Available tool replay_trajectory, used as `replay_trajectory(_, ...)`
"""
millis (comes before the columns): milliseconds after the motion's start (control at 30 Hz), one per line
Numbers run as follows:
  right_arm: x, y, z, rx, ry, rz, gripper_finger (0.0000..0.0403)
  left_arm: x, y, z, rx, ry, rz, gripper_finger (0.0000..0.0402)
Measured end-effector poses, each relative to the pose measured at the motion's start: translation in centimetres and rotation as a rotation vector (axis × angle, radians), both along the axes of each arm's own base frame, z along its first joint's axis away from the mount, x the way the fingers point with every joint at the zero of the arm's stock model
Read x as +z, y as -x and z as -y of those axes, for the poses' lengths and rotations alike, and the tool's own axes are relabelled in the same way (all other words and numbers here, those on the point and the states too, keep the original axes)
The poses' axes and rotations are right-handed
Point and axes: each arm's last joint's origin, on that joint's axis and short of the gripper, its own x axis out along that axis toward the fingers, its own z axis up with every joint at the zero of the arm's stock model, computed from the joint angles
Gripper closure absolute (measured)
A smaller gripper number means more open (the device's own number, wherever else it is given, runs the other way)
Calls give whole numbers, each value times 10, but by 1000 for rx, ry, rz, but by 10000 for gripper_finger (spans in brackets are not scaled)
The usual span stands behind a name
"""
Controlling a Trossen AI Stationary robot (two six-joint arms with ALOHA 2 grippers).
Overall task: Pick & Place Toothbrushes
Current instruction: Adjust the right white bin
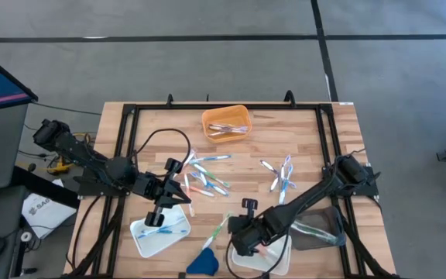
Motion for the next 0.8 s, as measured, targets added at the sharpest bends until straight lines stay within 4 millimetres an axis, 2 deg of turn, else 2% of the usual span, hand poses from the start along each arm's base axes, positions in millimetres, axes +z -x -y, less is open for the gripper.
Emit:
replay_trajectory(600,0,4,-7,60,-4,-16,403,0,0,0,1,0,0,401)
replay_trajectory(800,0,5,-9,96,42,-3,403,0,0,0,1,0,0,401)
